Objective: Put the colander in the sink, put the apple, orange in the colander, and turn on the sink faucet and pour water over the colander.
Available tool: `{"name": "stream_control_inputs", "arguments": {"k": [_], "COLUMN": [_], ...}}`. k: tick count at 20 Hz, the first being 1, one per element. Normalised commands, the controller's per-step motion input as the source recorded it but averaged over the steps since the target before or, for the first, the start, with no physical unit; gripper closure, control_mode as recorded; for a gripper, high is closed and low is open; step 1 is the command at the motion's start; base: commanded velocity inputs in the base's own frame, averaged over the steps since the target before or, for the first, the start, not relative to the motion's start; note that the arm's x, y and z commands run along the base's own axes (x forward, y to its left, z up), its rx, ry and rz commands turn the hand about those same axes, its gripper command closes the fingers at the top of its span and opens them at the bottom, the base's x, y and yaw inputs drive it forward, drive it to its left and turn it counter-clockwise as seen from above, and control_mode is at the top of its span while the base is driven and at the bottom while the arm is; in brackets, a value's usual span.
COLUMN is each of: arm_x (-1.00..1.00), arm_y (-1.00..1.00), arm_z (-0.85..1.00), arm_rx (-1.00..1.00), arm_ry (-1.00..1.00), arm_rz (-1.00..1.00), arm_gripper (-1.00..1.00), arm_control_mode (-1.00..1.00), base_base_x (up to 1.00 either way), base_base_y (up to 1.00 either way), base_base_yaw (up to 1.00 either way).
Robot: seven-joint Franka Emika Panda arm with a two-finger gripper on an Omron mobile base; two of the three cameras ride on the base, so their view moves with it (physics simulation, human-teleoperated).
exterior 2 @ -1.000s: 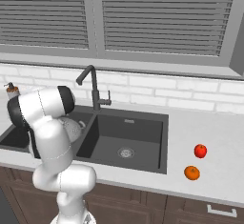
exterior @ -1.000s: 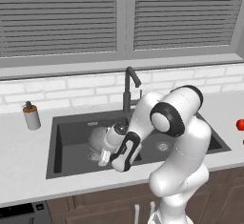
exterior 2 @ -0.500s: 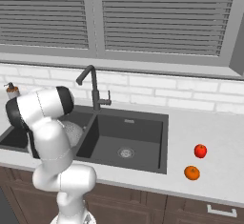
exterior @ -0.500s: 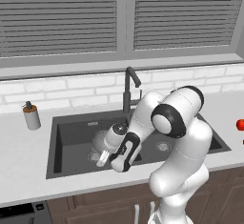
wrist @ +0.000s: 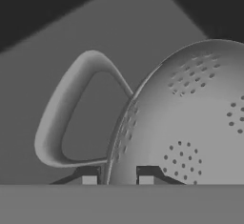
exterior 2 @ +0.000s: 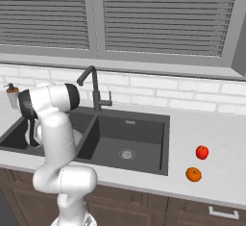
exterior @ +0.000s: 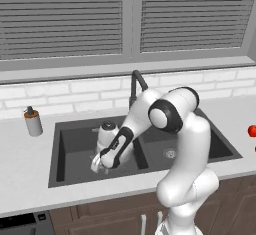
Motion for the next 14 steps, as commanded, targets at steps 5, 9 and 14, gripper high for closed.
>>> {"name": "stream_control_inputs", "arguments": {"k": [5,9,14], "arm_x": [0.28,0.02,-0.03], "arm_y": [0.11,0.0,0.0], "arm_z": [-0.26,-0.2,-0.24], "arm_rx": [-0.14,-0.17,-0.14], "arm_ry": [0.04,0.0,0.0], "arm_rz": [-0.1,-0.08,-0.04], "arm_gripper": [1.0,1.0,1.0], "arm_control_mode": [-1.0,-1.0,-1.0], "base_base_x": [0.0,0.0,0.0], "base_base_y": [0.0,0.0,0.0], "base_base_yaw": [0.0,0.0,0.0]}}
